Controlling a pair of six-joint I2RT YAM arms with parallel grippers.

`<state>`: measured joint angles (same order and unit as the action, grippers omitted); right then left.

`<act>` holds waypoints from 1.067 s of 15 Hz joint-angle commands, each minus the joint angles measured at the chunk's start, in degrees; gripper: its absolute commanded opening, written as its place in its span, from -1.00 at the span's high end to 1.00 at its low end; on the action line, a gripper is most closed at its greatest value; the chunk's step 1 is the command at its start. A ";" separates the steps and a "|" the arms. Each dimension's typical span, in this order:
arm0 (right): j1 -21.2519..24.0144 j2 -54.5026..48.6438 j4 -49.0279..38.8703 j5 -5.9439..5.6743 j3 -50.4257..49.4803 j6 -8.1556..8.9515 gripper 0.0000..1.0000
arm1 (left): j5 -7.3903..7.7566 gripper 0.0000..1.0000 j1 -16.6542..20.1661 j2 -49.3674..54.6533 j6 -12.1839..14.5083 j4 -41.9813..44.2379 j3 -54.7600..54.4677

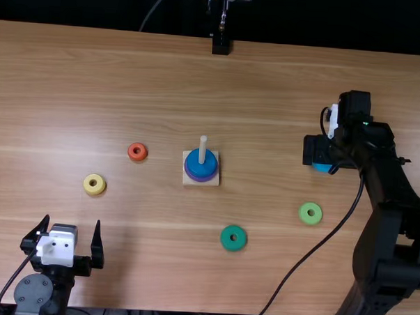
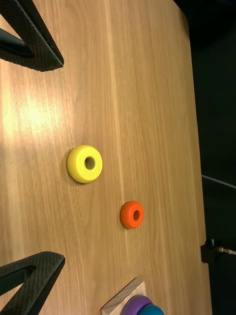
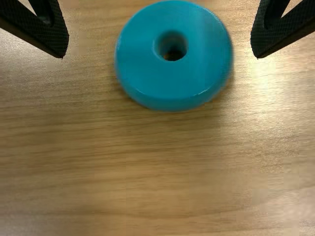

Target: Build the Hanoi tower: stack the rings onto the peg from bottom to top in this color order: purple, dark blue, light blue, dark green, light green, yellow, orange.

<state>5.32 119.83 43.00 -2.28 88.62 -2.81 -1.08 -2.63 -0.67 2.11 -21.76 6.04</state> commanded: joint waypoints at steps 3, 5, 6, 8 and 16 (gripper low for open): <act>1.01 2.16 -0.12 3.13 1.56 3.34 -1.00 | 0.45 -1.00 -0.27 0.67 -0.11 -4.61 -6.04; 1.01 2.25 -0.23 3.13 1.56 3.65 -1.00 | 0.45 -1.00 -0.27 0.67 -0.11 -4.61 -6.04; 0.92 2.25 -0.23 3.13 1.64 3.76 -1.00 | 0.45 -1.00 -0.27 0.67 -0.11 -4.61 -6.04; 0.74 2.34 -0.23 3.13 2.52 3.76 -1.00 | 0.45 -1.00 -0.27 0.67 -0.11 -4.61 -6.04; 0.39 4.97 -0.12 2.92 3.93 4.39 -1.00 | 0.45 -1.00 -0.27 0.67 -0.11 -4.61 -6.04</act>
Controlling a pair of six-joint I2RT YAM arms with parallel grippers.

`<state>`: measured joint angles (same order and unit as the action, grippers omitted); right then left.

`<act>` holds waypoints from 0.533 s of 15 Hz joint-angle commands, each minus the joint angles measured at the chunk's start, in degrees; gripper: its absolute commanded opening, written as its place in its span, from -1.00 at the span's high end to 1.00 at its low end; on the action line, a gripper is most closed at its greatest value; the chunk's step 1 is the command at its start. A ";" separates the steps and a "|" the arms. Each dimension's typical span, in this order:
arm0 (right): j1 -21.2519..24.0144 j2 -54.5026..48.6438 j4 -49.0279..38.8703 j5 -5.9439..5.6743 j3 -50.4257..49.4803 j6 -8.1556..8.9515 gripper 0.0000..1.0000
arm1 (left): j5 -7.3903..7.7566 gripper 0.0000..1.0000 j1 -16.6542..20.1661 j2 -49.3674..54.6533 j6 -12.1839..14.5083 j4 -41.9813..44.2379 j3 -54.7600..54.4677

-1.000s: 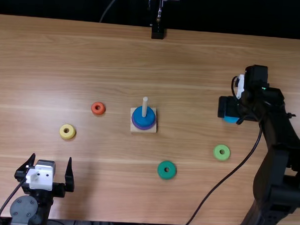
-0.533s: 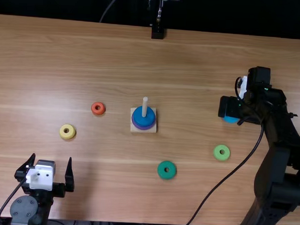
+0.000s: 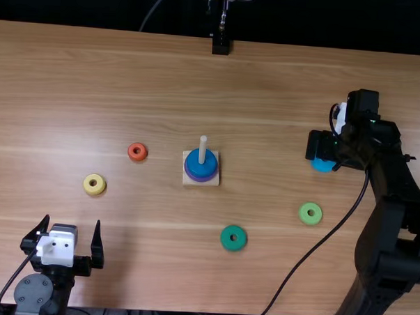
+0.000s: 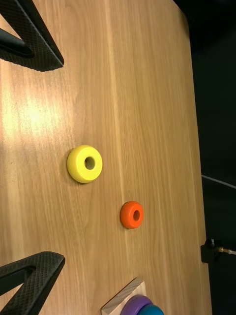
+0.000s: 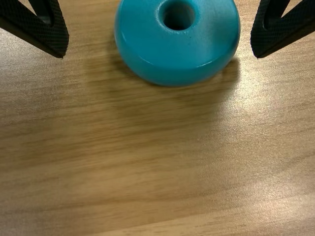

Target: Build the Hanoi tower: stack the rings onto the peg from bottom to top in this color order: purple, dark blue, light blue, dark green, light green, yellow, orange.

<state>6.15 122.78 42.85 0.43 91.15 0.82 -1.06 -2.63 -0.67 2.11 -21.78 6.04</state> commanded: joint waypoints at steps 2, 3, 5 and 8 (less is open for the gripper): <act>-0.44 2.90 -0.07 0.21 1.39 3.61 -1.00 | 0.43 -1.00 -0.27 0.67 -0.11 -4.59 -6.04; -0.44 3.43 0.03 0.10 1.39 4.03 -1.00 | 0.43 -1.00 -0.27 0.67 -0.11 -4.59 -6.04; -0.62 3.69 0.03 0.10 1.39 4.14 -1.00 | 0.43 -1.00 -0.27 0.67 -0.11 -4.59 -6.04; -0.70 3.69 0.03 0.10 1.31 4.03 0.09 | 0.43 -1.00 -0.27 0.67 -0.11 -4.59 -6.04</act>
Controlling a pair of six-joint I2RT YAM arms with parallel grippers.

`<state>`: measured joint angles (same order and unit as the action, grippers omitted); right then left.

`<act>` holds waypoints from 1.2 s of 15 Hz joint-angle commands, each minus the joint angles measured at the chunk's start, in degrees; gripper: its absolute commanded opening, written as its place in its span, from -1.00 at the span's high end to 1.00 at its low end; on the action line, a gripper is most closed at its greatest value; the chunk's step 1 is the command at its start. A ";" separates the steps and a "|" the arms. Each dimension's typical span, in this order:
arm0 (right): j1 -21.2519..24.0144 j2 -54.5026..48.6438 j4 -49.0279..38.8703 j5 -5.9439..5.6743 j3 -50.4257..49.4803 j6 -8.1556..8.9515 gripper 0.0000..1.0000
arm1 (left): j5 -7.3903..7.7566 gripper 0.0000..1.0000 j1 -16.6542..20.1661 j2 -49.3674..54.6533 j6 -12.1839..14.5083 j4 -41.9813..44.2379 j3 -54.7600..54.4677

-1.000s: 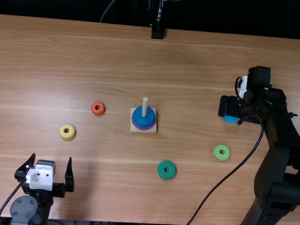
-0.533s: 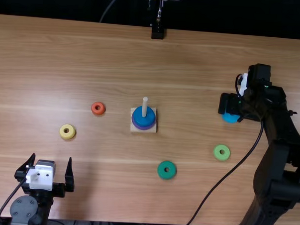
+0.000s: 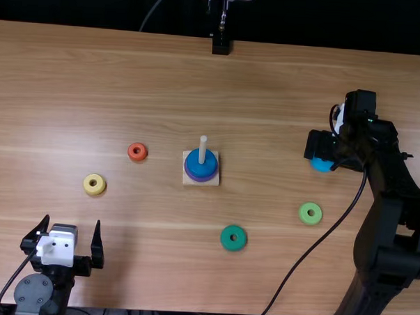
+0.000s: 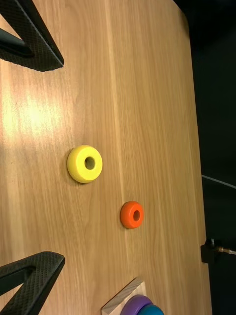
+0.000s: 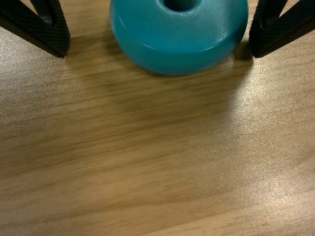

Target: Build the Hanoi tower: stack the rings onto the peg from bottom to top in this color order: purple, dark blue, light blue, dark green, light green, yellow, orange.

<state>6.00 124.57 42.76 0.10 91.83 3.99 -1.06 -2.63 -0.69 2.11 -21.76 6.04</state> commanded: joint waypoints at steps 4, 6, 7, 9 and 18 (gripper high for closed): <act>-1.17 1.81 0.12 0.75 0.10 0.23 1.00 | 0.43 -1.00 -0.27 0.69 -0.11 -4.61 -6.04; -1.25 1.55 0.12 0.75 0.28 0.23 1.00 | 0.43 -1.00 -0.27 0.69 -0.11 -4.61 -6.04; -1.43 1.20 0.22 0.75 0.45 0.23 1.00 | 0.43 -1.00 -0.27 0.69 -0.11 -4.61 -6.04; -2.31 0.32 0.33 0.75 0.89 -0.09 1.00 | 0.43 -1.00 -0.27 0.69 -0.11 -4.61 -6.04; -15.14 -5.22 32.60 0.75 23.22 0.55 1.00 | 0.43 -1.00 -0.27 0.69 -0.11 -4.61 -6.04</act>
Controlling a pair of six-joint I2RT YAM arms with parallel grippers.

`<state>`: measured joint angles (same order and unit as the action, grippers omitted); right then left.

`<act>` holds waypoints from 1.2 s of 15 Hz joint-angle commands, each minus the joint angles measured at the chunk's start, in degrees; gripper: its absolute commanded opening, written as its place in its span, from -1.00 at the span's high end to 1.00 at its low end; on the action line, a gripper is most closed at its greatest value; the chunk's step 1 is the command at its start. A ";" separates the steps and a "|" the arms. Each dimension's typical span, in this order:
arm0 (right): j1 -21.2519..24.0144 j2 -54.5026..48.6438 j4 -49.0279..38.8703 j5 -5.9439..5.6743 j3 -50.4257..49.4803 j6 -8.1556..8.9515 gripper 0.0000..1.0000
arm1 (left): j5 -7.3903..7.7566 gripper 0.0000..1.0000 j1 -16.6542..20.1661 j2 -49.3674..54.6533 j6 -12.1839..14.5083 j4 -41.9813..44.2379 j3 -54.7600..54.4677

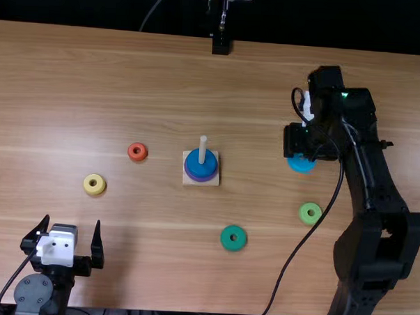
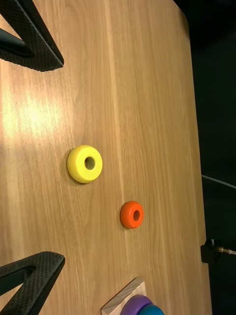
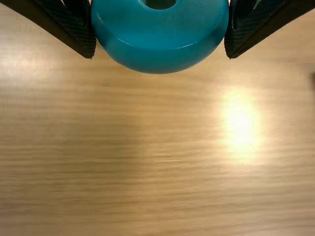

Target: Build the Hanoi tower: stack the rings onto the peg from bottom to top in this color order: purple, dark blue, light blue, dark green, light green, yellow, orange.

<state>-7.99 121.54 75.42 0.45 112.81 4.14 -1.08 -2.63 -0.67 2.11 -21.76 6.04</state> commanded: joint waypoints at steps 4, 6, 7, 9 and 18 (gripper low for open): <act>-9.33 -1.83 6.07 0.40 14.45 0.82 1.00 | 0.45 -1.00 -0.27 0.67 -0.11 -4.61 -6.04; -13.37 -1.56 6.59 0.40 19.02 0.71 1.00 | 0.45 -1.00 -0.27 0.67 -0.11 -4.61 -6.04; -14.69 -1.56 6.59 0.40 20.34 0.82 1.00 | 0.45 -1.00 -0.27 0.67 -0.11 -4.61 -6.04; -17.41 -1.56 6.49 0.40 22.80 1.13 1.00 | 0.45 -1.00 -0.27 0.67 -0.11 -4.61 -6.04; -21.98 1.42 6.38 0.40 27.55 3.77 1.00 | 0.45 -1.00 -0.27 0.67 -0.11 -4.61 -6.04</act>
<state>-29.08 121.91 81.82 0.62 138.80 7.60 -1.06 -2.63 -0.69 2.13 -21.78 6.04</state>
